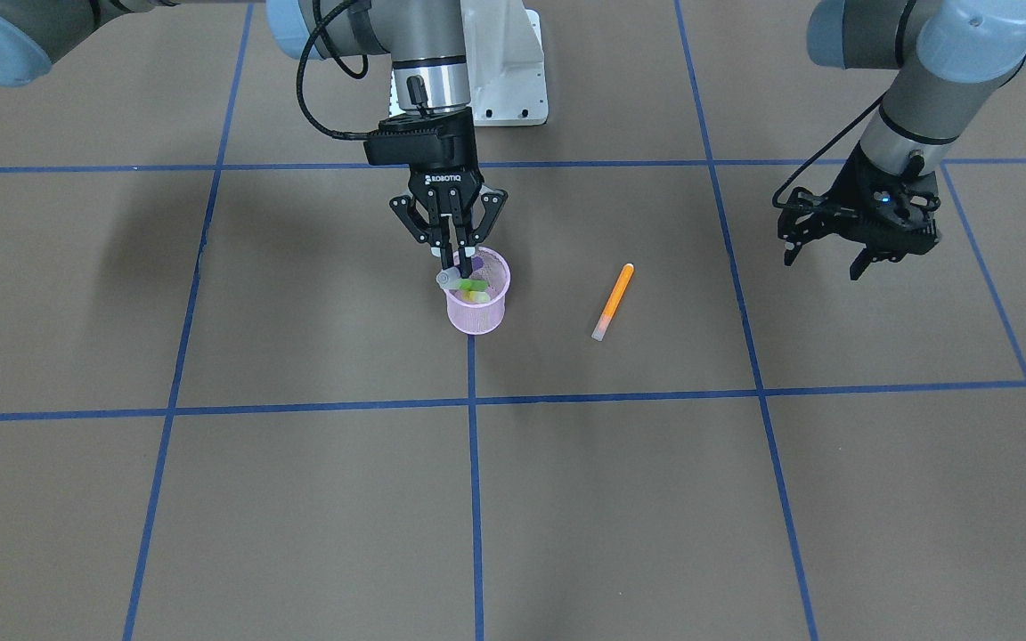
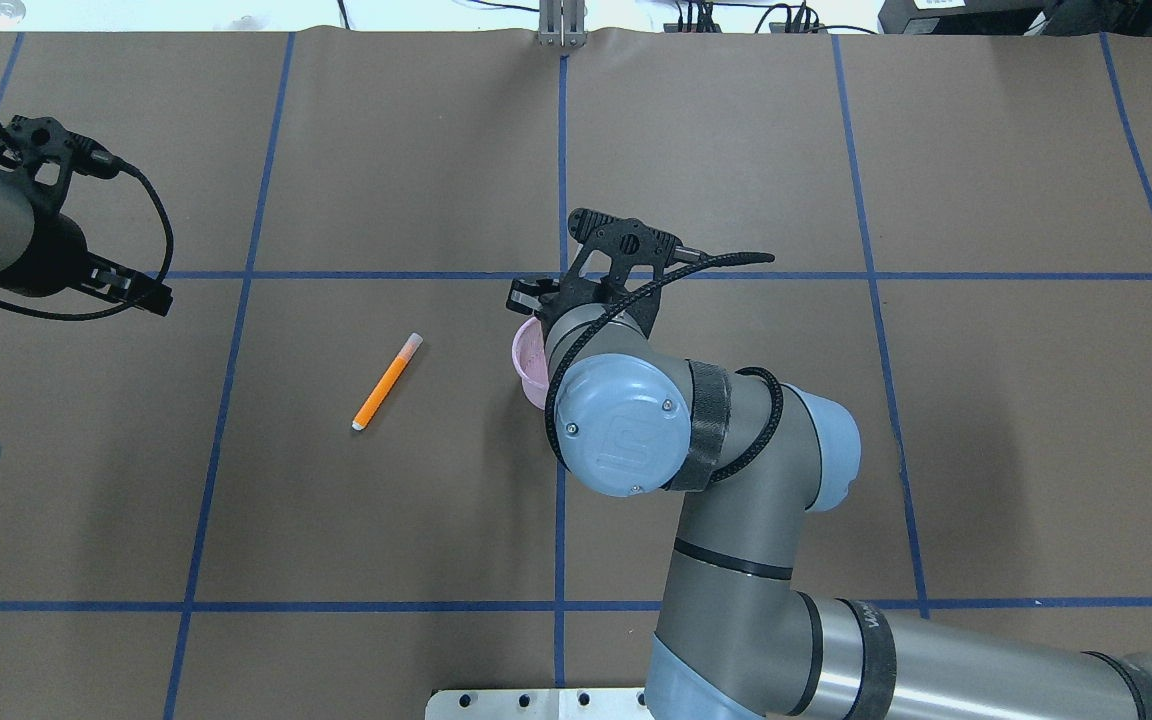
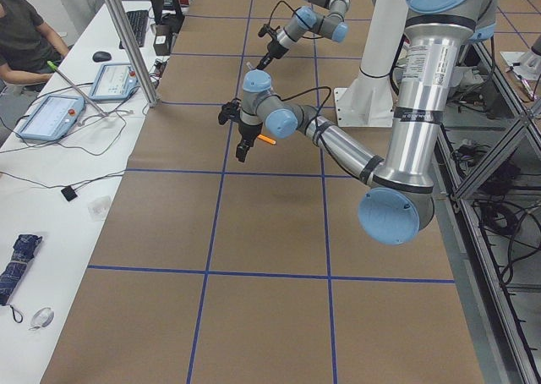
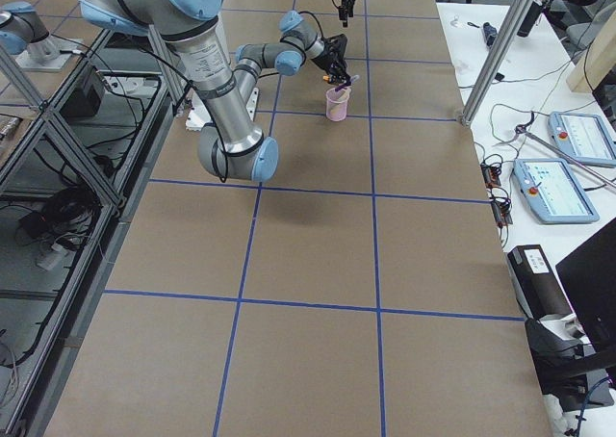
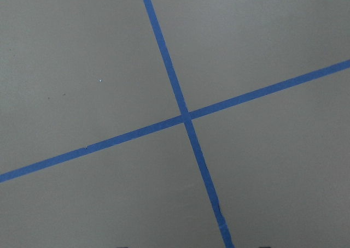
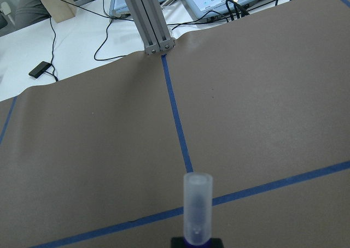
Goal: Collect pens into pen holder
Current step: 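Lift the purple marker and carry it over the cup with the right gripper, then release the purple marker into the cup while the left gripper reaches for the orange marker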
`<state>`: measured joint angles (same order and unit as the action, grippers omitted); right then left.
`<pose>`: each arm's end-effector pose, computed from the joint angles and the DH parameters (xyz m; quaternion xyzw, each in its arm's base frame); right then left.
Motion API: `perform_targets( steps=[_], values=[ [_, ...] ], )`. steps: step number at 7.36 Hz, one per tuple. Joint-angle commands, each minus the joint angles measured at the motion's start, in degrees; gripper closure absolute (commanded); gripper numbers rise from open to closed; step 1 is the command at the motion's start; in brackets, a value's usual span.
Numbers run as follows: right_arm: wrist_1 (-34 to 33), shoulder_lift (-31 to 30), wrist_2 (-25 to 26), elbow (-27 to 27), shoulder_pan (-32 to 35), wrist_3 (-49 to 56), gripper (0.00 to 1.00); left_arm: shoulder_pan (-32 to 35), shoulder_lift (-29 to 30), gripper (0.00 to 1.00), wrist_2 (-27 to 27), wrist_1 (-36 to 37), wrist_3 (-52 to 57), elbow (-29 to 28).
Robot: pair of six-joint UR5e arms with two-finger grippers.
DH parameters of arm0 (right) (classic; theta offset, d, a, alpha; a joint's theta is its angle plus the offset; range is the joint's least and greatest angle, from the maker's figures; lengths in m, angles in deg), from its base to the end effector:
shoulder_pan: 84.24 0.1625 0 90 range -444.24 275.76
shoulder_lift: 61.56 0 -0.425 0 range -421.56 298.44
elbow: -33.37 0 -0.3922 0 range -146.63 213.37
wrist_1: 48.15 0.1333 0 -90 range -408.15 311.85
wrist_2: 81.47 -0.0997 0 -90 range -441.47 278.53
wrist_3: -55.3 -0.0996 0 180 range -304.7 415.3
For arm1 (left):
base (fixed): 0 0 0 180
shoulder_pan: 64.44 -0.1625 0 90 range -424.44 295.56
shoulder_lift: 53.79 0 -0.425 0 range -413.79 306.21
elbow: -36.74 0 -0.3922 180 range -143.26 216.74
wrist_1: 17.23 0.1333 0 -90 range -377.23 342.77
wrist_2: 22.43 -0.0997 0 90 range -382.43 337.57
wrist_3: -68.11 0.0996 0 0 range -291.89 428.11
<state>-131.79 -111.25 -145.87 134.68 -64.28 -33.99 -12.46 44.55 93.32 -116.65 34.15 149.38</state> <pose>-0.5484 -0.3868 0.1422 0.2754 -0.4302 0.2485 0.8230 0.2567 -0.4745 0.3848 0.1495 0.3670 0.1093 0.9116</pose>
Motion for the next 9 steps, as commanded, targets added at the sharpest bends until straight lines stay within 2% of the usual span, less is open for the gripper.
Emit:
perform_targets(
  steps=[1, 2, 3, 4, 5, 6, 7, 9],
  values=[
    [0.14, -0.75, 0.15, 0.55, -0.27, 0.60, 0.00, -0.21, 0.54, 0.16, 0.00, 0.28, -0.75, -0.32],
    [0.23, -2.50, -0.46, 2.91, -0.19, 0.96, 0.00, -0.21, 1.41, 0.16, 0.00, 0.46, -0.67, -1.01],
    [0.32, -5.99, -2.98, 7.72, 1.38, 3.31, 0.00, -0.38, 3.51, 0.16, 0.09, 0.81, -0.76, -2.06],
    [0.32, -10.12, -9.28, 11.77, 4.61, 8.64, 0.00, -0.47, 9.36, 0.18, 2.44, 5.60, -0.67, -4.60],
    [0.32, -12.60, -15.69, 12.85, 8.74, 10.96, 0.00, -0.65, 16.73, 0.18, 5.33, 13.30, 0.28, -6.80],
    [0.23, -14.19, -21.93, 12.78, 13.13, 14.37, 0.00, -3.69, 21.24, 0.18, 5.62, 14.86, 3.60, -11.00],
    [0.23, -17.42, -29.48, 12.60, 17.70, 19.89, 0.00, -4.68, 21.98, 0.25, 5.71, 15.05, 5.29, -11.56],
    [0.06, -25.68, -40.49, 11.29, 26.92, 33.50, 0.00, -8.80, 23.73, 0.00, 5.63, 17.84, 5.40, -12.27]
  ],
)
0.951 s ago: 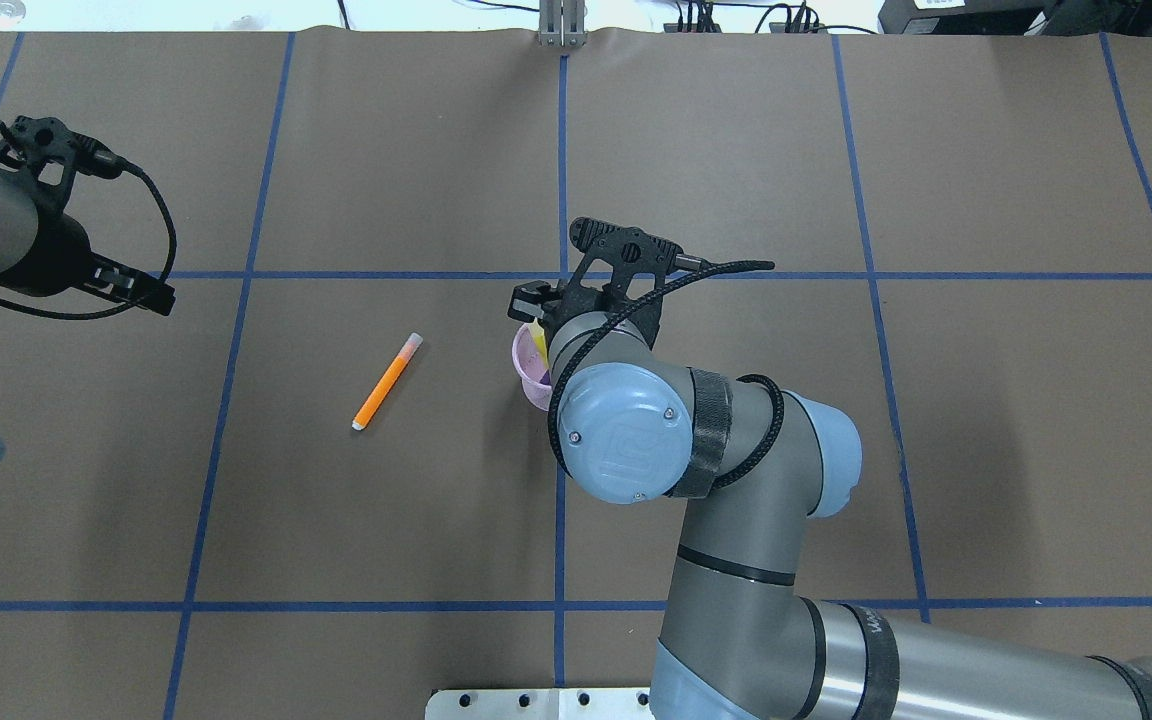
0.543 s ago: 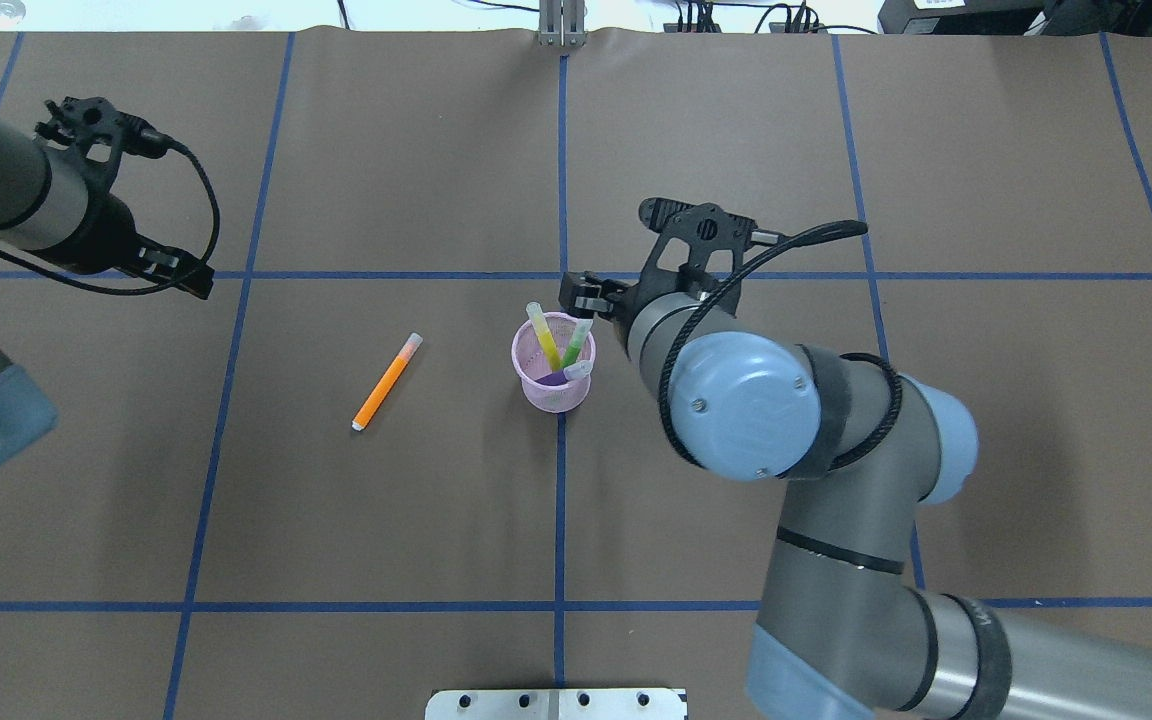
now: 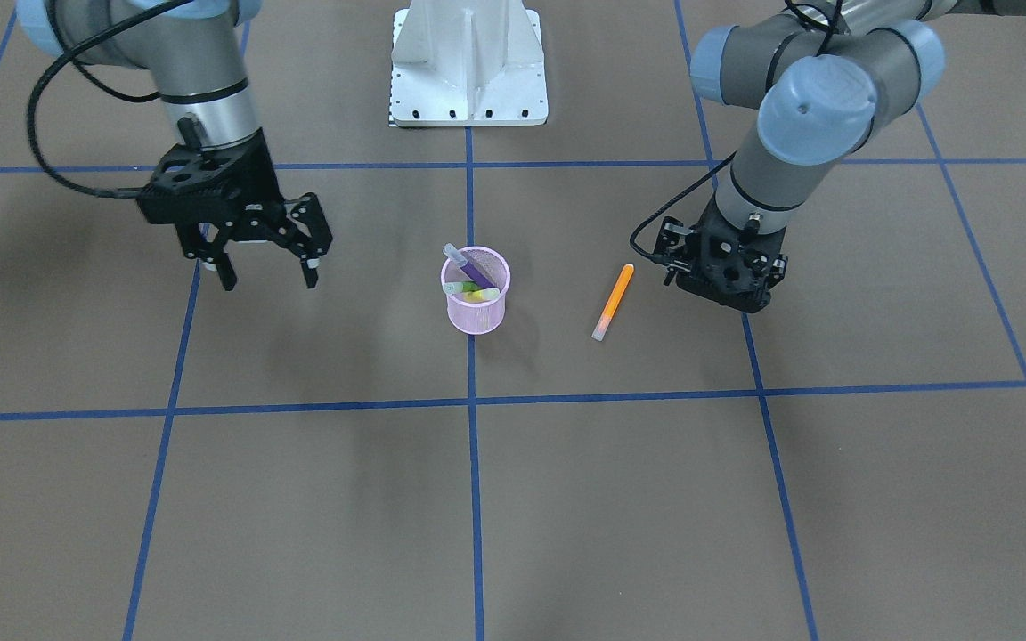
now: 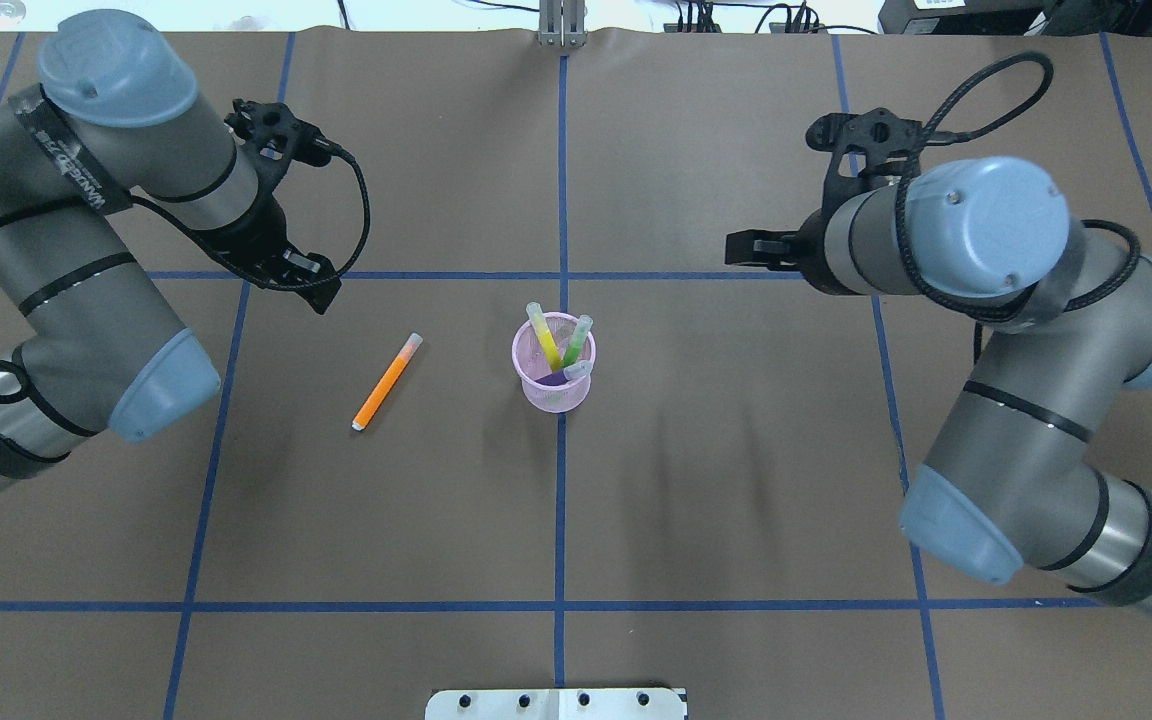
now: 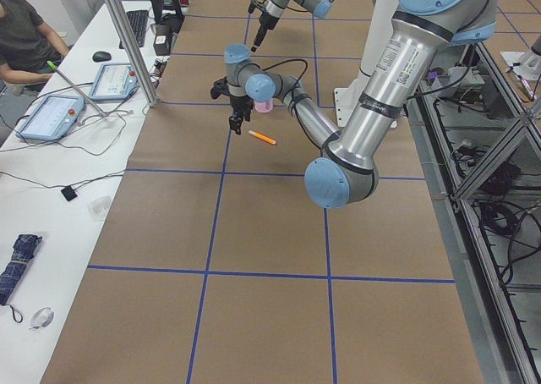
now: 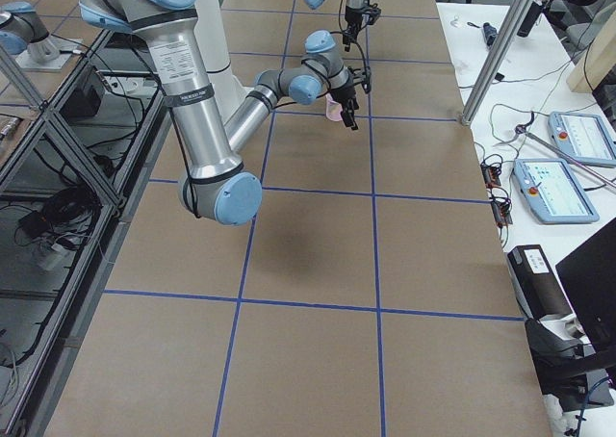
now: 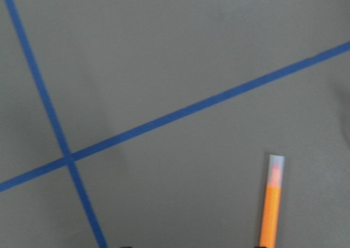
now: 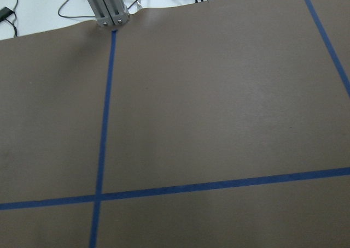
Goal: Collect pens into pen holder
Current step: 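Release the purple marker into the cup while the left gripper reaches for the orange marker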
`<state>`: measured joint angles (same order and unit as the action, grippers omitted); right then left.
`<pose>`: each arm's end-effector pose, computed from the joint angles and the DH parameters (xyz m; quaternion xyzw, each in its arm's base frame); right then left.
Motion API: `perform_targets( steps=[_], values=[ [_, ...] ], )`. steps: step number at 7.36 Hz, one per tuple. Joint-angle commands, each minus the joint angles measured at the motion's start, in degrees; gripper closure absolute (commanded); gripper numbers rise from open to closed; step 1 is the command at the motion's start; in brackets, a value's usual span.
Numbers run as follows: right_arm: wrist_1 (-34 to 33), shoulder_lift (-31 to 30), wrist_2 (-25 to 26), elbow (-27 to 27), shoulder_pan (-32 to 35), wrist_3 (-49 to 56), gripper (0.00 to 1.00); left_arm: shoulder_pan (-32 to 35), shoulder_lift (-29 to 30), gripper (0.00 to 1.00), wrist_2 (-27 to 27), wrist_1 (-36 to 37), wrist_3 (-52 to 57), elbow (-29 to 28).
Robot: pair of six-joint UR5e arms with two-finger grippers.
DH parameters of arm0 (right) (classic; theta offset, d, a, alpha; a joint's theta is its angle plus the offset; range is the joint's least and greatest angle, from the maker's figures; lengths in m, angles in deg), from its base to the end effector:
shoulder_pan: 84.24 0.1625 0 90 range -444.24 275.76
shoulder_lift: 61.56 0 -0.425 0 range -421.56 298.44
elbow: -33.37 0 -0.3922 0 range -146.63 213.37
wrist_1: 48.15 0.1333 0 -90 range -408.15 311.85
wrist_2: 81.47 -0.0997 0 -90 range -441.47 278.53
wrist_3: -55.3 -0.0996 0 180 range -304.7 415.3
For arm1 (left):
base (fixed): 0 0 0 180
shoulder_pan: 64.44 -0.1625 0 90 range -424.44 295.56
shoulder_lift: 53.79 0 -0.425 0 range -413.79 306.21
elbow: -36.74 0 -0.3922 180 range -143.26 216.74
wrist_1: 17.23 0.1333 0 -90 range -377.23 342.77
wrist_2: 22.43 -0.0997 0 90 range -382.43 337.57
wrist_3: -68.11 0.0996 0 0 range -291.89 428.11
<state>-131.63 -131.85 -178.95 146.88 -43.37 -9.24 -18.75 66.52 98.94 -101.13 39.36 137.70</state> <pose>-0.3515 -0.4633 0.2818 0.1800 -0.3837 0.0942 0.9008 0.3886 -0.5147 0.2828 0.0803 0.3802 0.2052 0.8983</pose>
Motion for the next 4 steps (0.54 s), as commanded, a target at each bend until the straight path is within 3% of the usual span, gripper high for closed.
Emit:
perform_targets(
  steps=[1, 2, 4],
  values=[
    [-0.11, -7.21, -15.20, -4.14, 11.80, 16.83, 0.00, -4.53, 4.21, 0.00, -0.26, 6.42, 0.19, -1.37],
    [-0.11, -8.79, -22.42, -7.65, 17.60, 23.35, 0.00, -5.42, 7.02, 0.02, -0.35, 6.99, 0.71, -4.60],
    [-0.28, -10.56, -30.98, -12.41, 25.63, 33.48, 0.00, -6.57, 13.00, 0.11, -0.78, 6.99, 5.16, -13.99]
  ],
)
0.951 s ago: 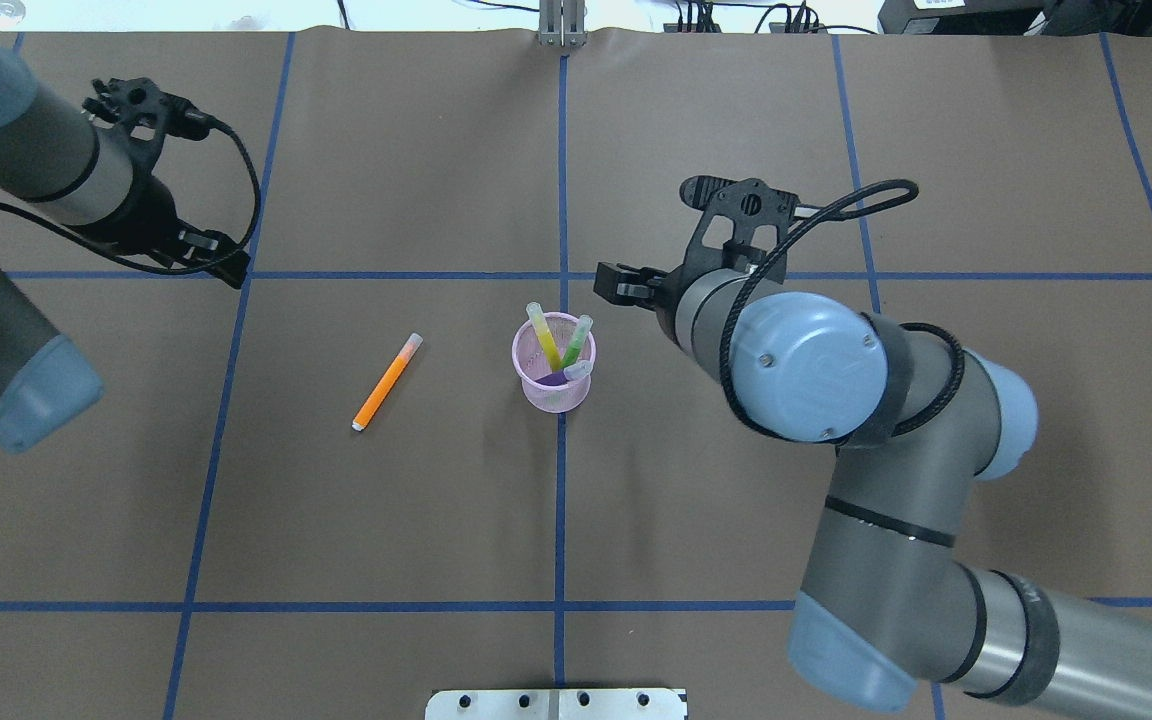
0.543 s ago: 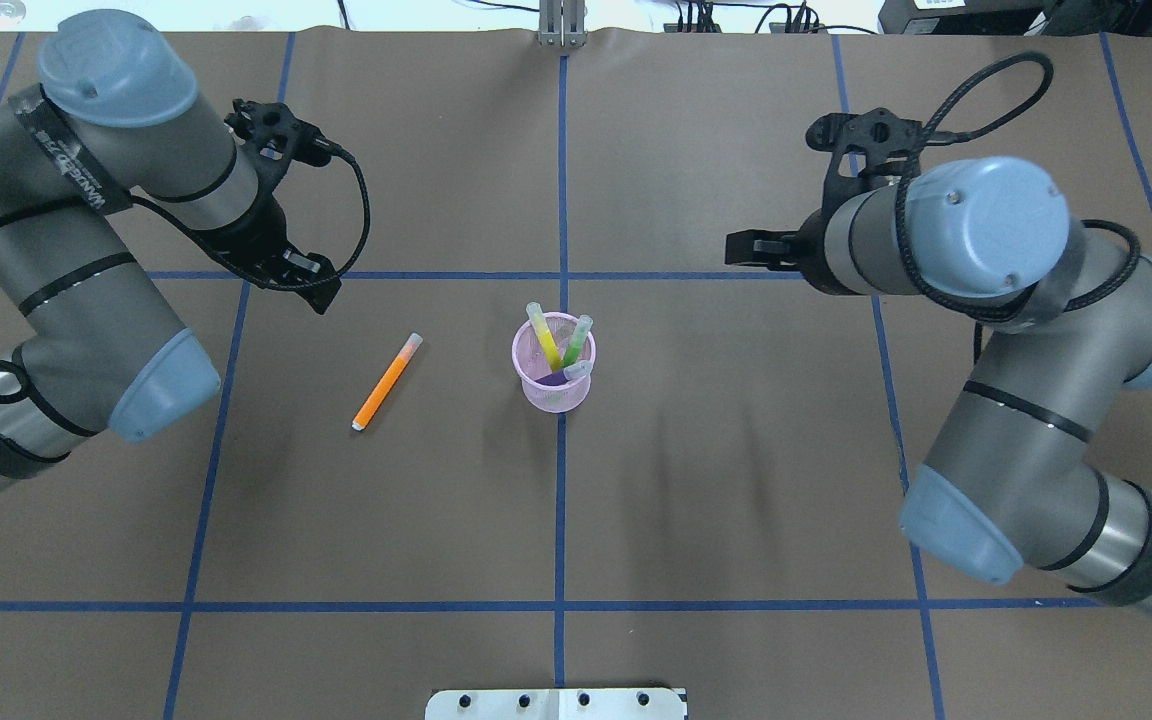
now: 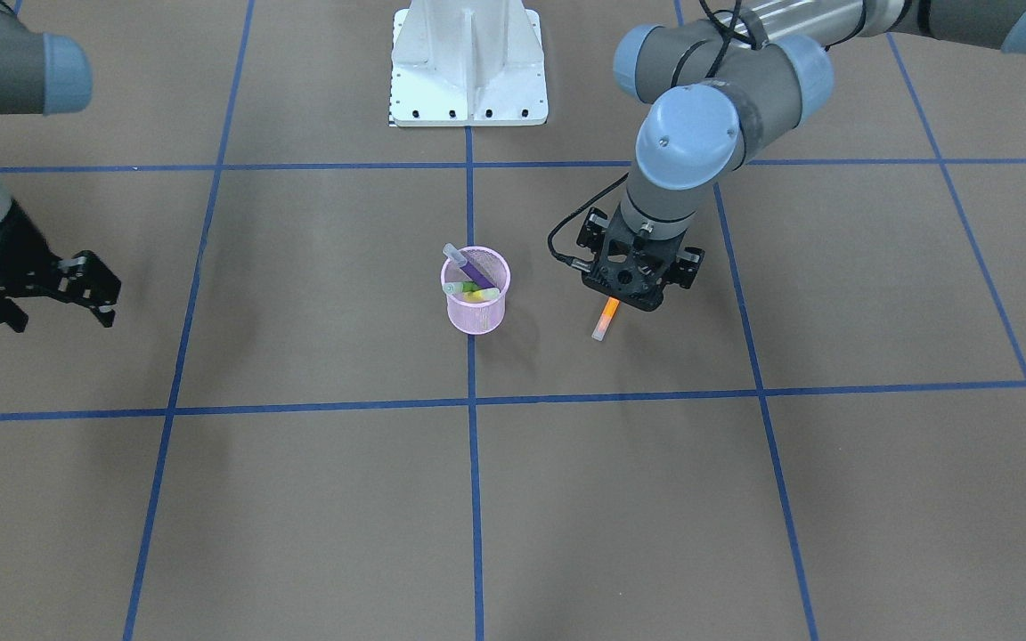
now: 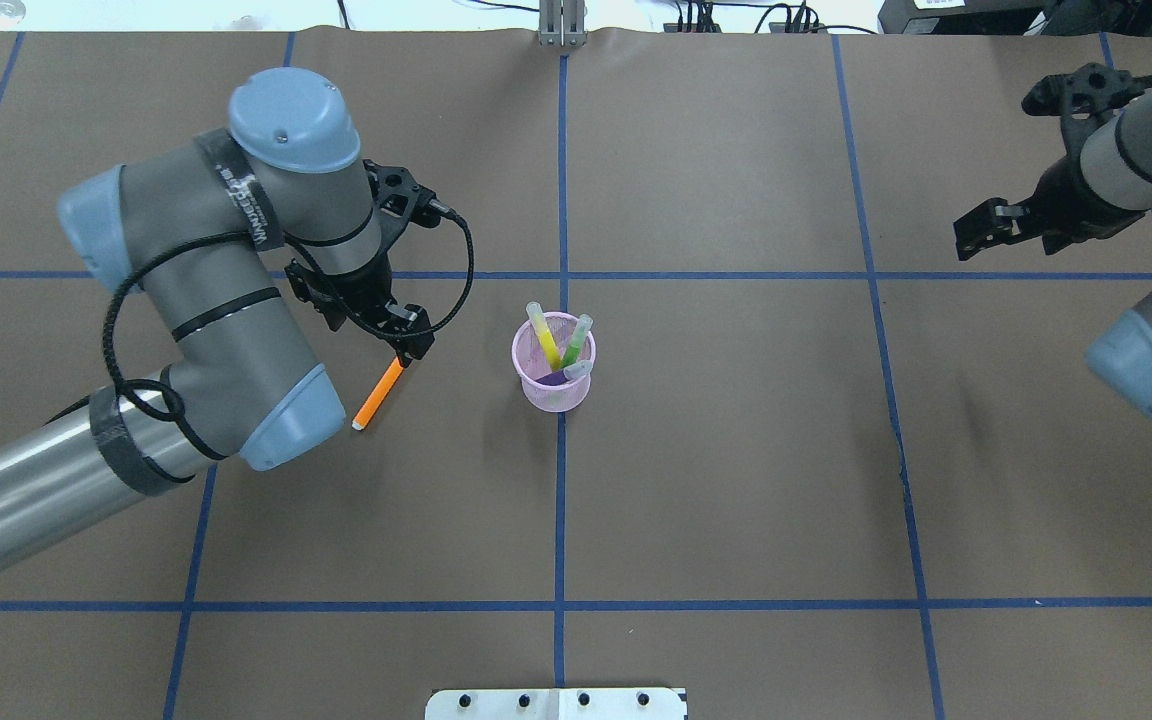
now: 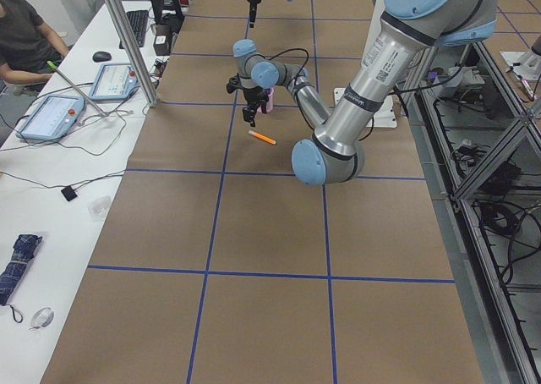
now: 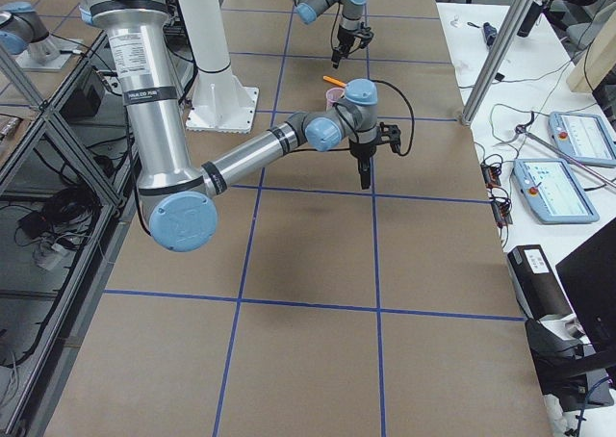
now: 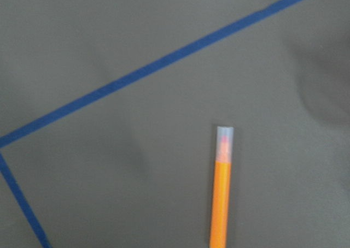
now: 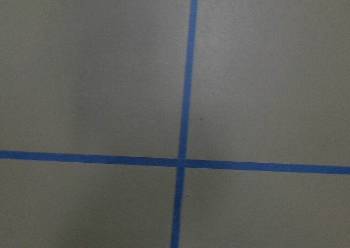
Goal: Collect pens into pen holder
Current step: 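Grasp the orange marker with the left gripper and lift it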
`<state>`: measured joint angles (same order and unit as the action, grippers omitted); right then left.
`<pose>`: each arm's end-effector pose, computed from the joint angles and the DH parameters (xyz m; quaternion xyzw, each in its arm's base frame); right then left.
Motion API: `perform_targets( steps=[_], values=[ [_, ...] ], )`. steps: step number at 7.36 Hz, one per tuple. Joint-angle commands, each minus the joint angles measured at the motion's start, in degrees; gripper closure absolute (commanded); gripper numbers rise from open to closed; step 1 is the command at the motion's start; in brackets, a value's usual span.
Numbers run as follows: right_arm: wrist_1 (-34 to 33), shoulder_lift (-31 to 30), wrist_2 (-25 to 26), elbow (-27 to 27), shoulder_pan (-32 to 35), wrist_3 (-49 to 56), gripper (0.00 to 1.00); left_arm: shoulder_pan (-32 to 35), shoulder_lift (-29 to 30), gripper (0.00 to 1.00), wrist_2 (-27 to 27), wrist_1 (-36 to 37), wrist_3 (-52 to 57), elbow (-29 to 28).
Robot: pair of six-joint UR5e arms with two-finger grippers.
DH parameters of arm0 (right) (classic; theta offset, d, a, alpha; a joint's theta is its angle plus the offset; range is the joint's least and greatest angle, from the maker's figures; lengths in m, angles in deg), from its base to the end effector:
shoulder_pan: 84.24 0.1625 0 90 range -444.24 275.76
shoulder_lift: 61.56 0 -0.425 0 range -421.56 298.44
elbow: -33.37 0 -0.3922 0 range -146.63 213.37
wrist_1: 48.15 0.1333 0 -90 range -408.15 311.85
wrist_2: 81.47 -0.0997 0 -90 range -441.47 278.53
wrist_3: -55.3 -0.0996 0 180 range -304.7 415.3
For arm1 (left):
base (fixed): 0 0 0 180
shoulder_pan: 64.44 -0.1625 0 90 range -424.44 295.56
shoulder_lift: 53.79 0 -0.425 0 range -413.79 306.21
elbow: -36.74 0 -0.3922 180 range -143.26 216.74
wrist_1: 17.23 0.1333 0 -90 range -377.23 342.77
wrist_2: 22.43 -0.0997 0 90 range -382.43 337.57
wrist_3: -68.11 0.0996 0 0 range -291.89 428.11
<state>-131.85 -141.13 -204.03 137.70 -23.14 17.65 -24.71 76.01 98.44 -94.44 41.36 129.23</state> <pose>-0.2017 -0.5304 0.4367 0.0667 -0.3668 -0.0043 0.9279 0.4789 -0.5049 0.2504 0.0318 0.3542 0.2563 0.8988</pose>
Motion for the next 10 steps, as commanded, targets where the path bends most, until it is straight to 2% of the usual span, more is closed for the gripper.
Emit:
perform_targets(
  steps=[1, 2, 3, 5, 6, 7, 8, 9, 10],
  values=[
    [-0.15, -1.98, -7.93, -5.52, 8.47, 11.33, 0.00, -0.61, 3.70, 0.14, -0.73, 0.14, 5.98, -8.18],
    [-0.15, -3.12, -9.52, -6.67, 10.07, 16.77, 0.00, -0.96, 4.75, 0.20, -1.34, -0.56, 6.62, -11.43],
    [-0.15, -3.13, -10.75, -7.20, 10.61, 17.69, 0.00, -1.22, 5.46, 0.22, -1.35, -0.65, 6.80, -13.11],
    [0.02, -3.31, -10.94, -7.21, 10.61, 17.70, 0.00, -2.54, 5.29, 0.26, -1.26, -1.71, 6.71, -14.71],
    [0.02, -3.31, -10.94, -7.12, 10.61, 17.70, 0.00, -2.63, 5.29, 0.33, -1.26, -1.71, 6.71, -14.71],
    [0.02, -3.31, -10.94, -7.12, 10.79, 17.70, 0.00, -2.63, 5.29, 0.46, -1.17, -1.71, 6.80, -14.63],
    [0.02, -3.31, -10.94, -7.12, 10.79, 17.70, 0.00, -2.46, 5.29, 0.65, -1.17, -1.62, 6.80, -14.63],
    [0.02, -3.31, -10.94, -7.12, 10.79, 17.70, 0.00, -2.46, 5.11, 0.89, -1.26, -1.62, 6.80, -14.71],
    [0.02, -3.31, -10.94, -7.12, 10.96, 17.70, 0.00, -2.46, 5.03, 0.92, -1.26, -1.53, 6.80, -14.71]
  ],
)
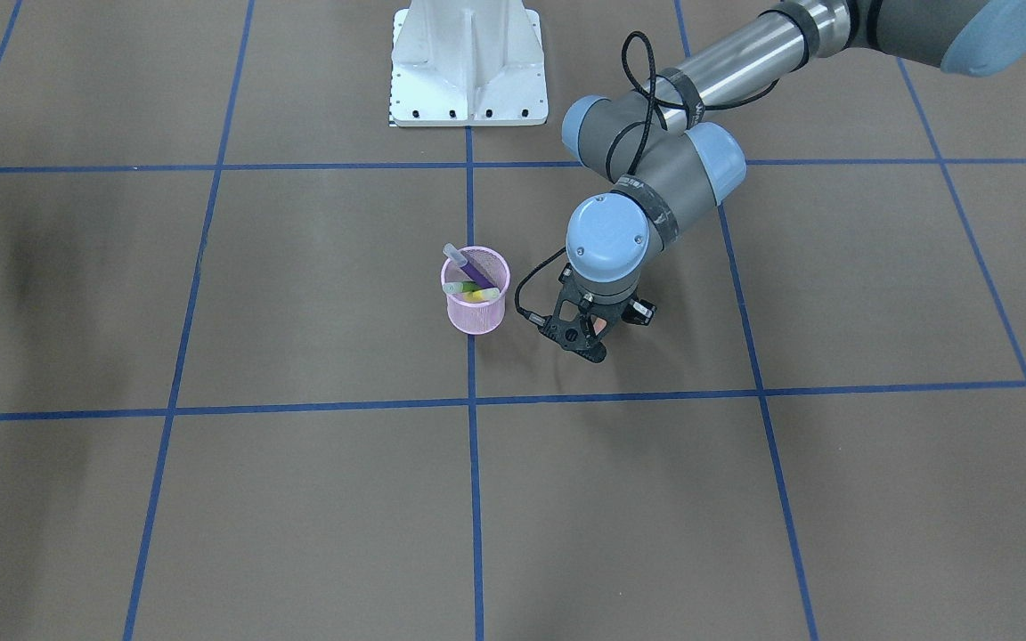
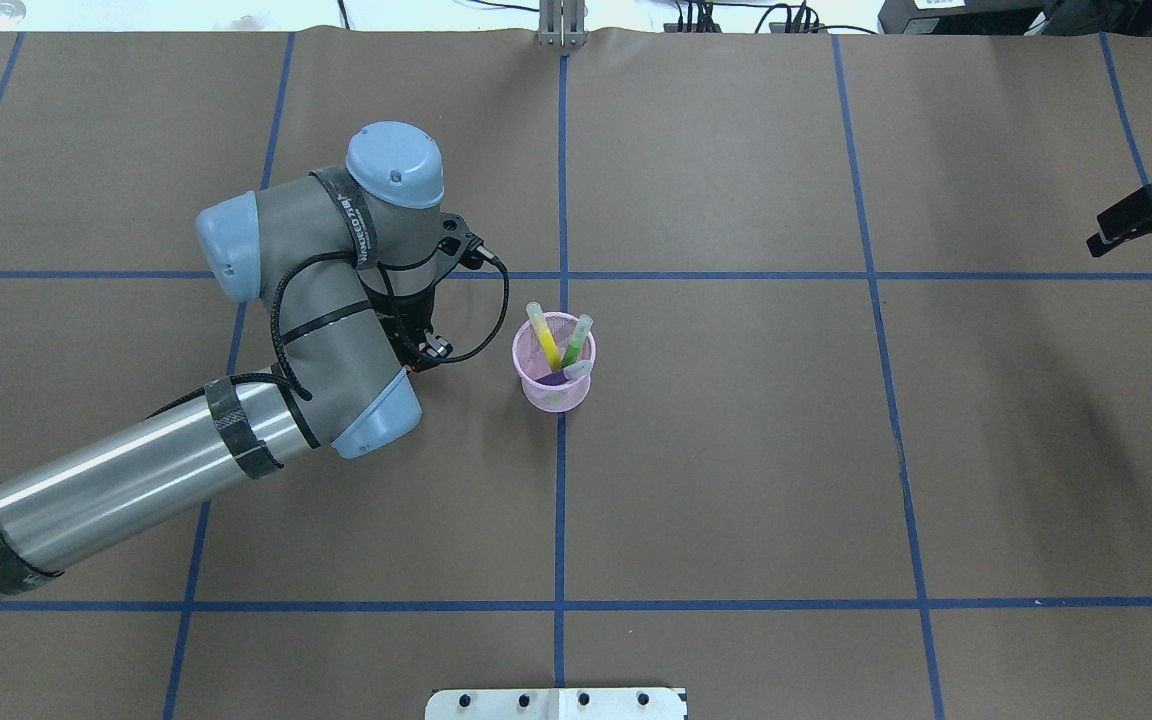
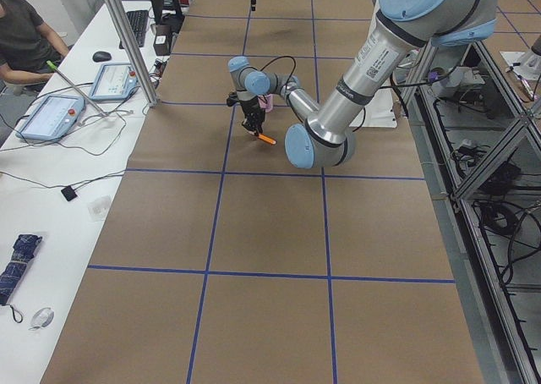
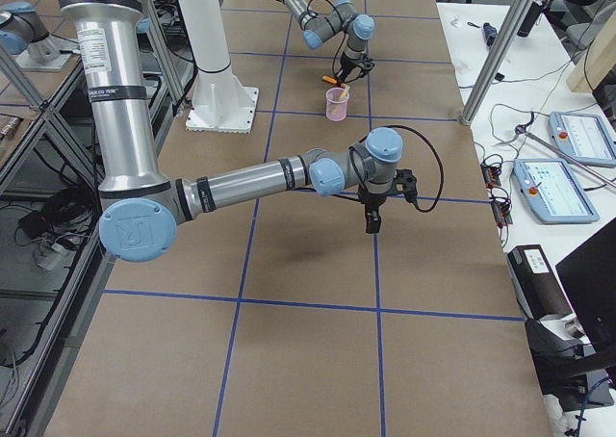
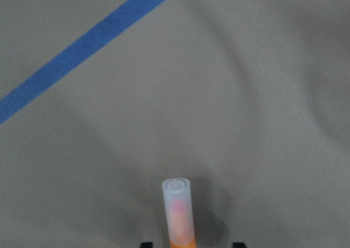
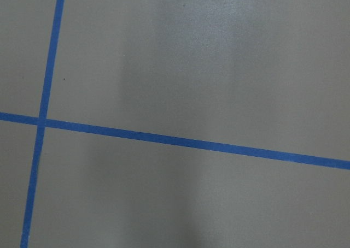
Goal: Collect pens into pen holder
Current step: 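Grasp the orange marker with the left gripper and lift it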
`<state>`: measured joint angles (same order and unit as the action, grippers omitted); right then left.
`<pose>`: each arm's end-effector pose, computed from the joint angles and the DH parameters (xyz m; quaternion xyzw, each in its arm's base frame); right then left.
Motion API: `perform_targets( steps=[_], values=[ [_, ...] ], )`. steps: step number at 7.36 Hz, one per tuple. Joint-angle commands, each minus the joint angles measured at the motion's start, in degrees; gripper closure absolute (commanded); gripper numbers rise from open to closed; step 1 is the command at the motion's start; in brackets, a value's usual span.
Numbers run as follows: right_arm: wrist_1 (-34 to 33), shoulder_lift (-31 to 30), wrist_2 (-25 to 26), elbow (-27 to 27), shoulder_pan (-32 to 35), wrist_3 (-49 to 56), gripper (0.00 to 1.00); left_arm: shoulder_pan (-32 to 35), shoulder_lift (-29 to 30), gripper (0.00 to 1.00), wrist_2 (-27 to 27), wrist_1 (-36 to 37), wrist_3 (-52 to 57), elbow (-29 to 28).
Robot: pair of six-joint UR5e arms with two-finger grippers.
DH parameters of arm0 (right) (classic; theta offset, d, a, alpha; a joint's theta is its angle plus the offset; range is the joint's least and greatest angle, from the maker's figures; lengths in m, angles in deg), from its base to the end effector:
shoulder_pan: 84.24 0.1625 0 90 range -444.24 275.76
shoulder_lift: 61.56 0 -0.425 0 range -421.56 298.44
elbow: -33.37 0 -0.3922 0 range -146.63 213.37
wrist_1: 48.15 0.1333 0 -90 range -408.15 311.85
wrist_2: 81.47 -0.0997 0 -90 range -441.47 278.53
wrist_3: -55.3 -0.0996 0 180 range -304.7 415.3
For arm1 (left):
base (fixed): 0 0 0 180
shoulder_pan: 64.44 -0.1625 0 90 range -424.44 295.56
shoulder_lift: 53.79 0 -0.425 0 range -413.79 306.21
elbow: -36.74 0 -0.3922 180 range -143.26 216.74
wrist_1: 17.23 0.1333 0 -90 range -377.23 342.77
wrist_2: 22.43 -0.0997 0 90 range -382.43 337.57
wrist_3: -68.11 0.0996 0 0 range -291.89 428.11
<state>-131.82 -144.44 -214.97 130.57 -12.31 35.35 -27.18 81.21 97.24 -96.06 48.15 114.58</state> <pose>-0.1095 -0.5443 0.5197 0.0386 -0.3989 -0.0514 0.9147 0.5498 -0.5237 0.2939 -0.0027 0.3102 0.3141 0.8973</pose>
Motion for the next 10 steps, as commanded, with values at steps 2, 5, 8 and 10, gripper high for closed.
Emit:
perform_targets(
  steps=[2, 5, 8, 10],
  values=[
    [0.00, 0.00, 0.00, 0.00, 0.31, 0.00, 0.00, 0.36, -0.09, 0.90, -0.05, 0.17, 0.01, 0.20],
    [0.09, 0.00, -0.35, 0.09, 0.49, -0.17, 0.00, 1.50, 0.09, 0.39, -0.05, 0.52, -0.08, 0.64],
    [0.00, 0.00, -0.35, 0.00, 0.58, -0.18, 0.00, 1.33, 0.00, 0.37, -0.05, 0.43, -0.43, 0.55],
    [0.00, 0.00, -0.35, 0.00, 0.49, -0.18, 0.00, 0.89, -0.09, 0.39, -0.05, 0.17, -0.69, 0.03]
  ],
)
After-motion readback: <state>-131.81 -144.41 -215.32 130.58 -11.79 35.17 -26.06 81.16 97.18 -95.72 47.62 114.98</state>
